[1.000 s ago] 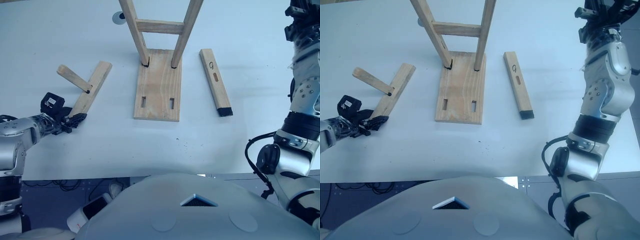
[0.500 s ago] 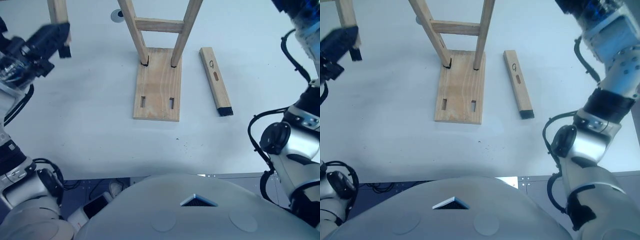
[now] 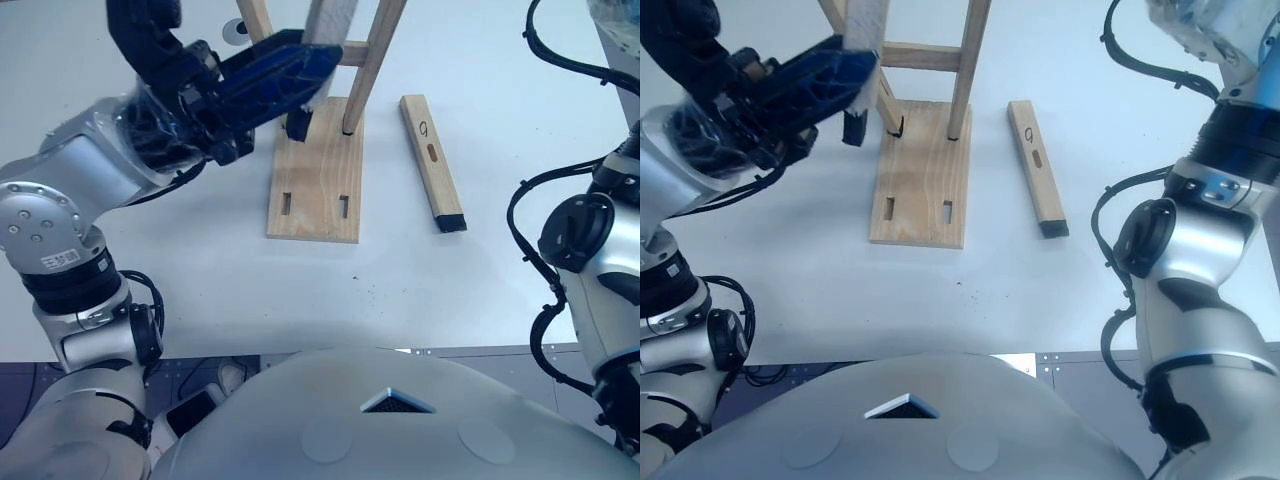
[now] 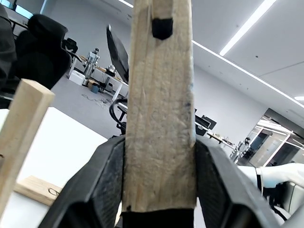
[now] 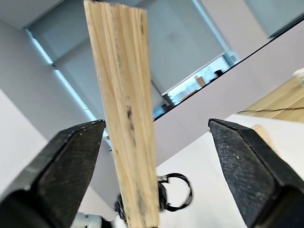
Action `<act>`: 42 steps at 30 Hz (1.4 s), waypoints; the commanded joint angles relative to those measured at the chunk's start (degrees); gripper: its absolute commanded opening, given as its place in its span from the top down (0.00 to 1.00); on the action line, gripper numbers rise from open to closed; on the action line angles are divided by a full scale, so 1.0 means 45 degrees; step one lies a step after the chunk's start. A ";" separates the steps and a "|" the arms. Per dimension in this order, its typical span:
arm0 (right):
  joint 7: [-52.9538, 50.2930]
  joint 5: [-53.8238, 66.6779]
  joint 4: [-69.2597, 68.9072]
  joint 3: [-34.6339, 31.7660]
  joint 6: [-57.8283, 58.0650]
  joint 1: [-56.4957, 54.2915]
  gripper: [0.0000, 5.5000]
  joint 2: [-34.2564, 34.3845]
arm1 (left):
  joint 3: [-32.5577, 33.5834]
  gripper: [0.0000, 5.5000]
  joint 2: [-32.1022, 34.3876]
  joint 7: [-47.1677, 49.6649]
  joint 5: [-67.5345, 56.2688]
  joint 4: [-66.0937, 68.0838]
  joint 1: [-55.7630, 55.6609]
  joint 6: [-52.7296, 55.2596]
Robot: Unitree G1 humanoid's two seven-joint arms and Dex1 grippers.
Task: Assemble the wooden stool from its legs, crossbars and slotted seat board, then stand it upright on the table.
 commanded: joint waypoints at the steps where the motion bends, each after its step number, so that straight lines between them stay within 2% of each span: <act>1: -0.0172 0.0593 0.0424 -0.0157 0.0523 -0.0563 0.28 0.0025 | -0.0809 0.64 0.0033 -0.0353 0.0611 -0.0413 0.0117 -0.0076; 9: 0.0235 0.2099 -0.0129 -0.0358 0.1232 -0.0167 0.28 -0.0108 | -0.1001 0.64 0.0082 -0.0636 0.0949 -0.0156 0.0420 -0.0332; 17: -0.0060 0.1771 0.0223 0.0113 0.1231 0.0060 0.28 -0.0045 | -0.1713 0.64 0.0749 -0.1577 0.1753 -0.0584 0.0698 0.0065; 27: 0.0134 0.2167 0.0002 0.0089 0.1522 0.0348 0.56 -0.0408 | -0.1360 0.64 0.0827 -0.1911 0.2702 -0.0218 0.0777 -0.0349; 32: 0.0342 0.1810 -0.0831 0.0035 0.0913 0.0655 0.58 -0.0483 | -0.1065 0.64 0.0886 -0.2296 0.3496 0.0013 0.0800 -0.0811; 33: 0.0296 0.1711 -0.1066 0.0025 0.0683 0.0741 0.58 -0.0439 | -0.0995 0.57 0.0871 -0.2269 0.3623 0.0147 0.0791 -0.0860; 36: -0.0180 0.1460 -0.1456 -0.0054 -0.0019 0.0910 0.59 -0.0180 | -0.0496 0.48 0.0817 -0.1918 0.3276 0.0437 0.0896 -0.0831; 39: -0.0637 0.0924 -0.2028 -0.0177 -0.0818 0.1387 0.59 -0.0198 | 0.0969 0.42 0.1076 -0.1097 0.1895 0.0942 0.1253 -0.0669; 42: -0.0526 -0.0092 -0.3533 0.0027 -0.1932 0.2460 0.62 -0.0296 | 0.1808 0.34 0.1619 -0.0781 0.1937 0.1181 0.1883 -0.0536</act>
